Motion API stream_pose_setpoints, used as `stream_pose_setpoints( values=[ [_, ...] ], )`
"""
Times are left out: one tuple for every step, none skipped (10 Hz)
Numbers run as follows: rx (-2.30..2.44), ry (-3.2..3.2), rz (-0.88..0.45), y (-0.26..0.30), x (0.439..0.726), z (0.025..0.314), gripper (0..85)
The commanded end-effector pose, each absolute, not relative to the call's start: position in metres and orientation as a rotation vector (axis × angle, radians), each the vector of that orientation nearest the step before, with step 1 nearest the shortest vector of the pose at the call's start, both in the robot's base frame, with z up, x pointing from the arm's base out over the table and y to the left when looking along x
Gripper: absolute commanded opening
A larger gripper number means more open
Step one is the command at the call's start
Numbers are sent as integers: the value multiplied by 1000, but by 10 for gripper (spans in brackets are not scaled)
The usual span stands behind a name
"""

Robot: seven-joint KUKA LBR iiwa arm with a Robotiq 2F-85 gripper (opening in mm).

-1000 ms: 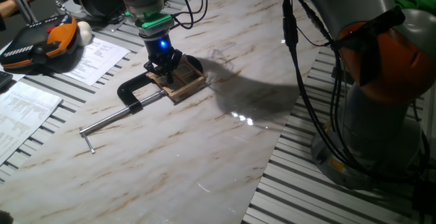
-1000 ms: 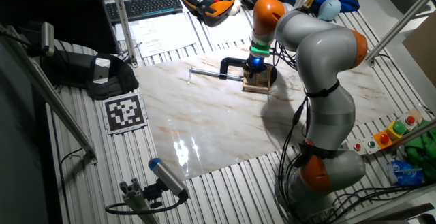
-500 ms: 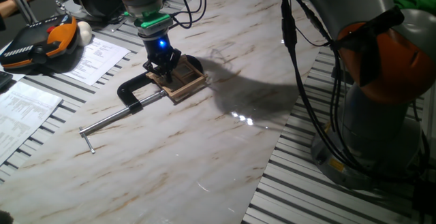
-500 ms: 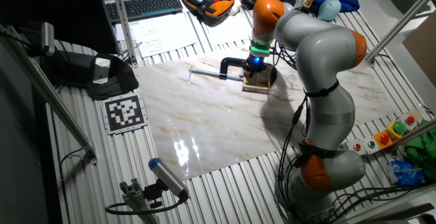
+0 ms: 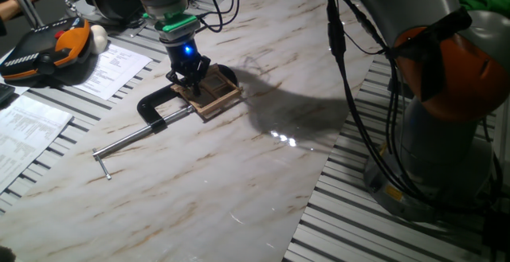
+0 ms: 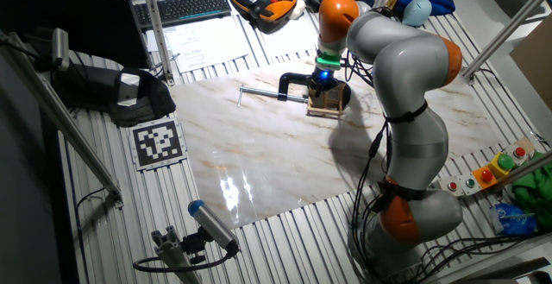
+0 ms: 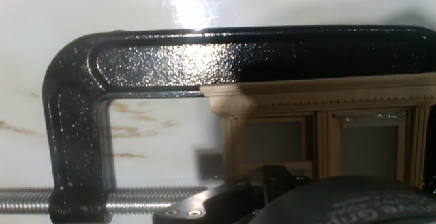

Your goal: Open a sliding window

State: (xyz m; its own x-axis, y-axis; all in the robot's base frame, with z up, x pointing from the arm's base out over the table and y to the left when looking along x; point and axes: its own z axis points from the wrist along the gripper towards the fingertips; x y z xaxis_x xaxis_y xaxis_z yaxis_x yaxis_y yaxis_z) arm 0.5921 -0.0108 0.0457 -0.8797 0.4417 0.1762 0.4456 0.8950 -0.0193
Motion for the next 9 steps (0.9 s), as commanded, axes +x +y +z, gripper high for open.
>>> stream_pose_setpoints(
  values=[
    [-681,-2885,-35,-11,592,46,0],
    [-684,-2883,-41,-11,592,46,0],
    [-683,-2881,-43,-11,593,48,0],
    [-686,-2876,-52,-11,592,49,0],
    [-690,-2865,-74,-9,590,52,0],
    [-701,-2854,-88,-7,587,56,0],
    [-709,-2839,-102,-6,583,61,0],
    [-716,-2822,-130,-4,575,65,0],
    [-721,-2814,-147,-3,569,65,0]
  ],
)
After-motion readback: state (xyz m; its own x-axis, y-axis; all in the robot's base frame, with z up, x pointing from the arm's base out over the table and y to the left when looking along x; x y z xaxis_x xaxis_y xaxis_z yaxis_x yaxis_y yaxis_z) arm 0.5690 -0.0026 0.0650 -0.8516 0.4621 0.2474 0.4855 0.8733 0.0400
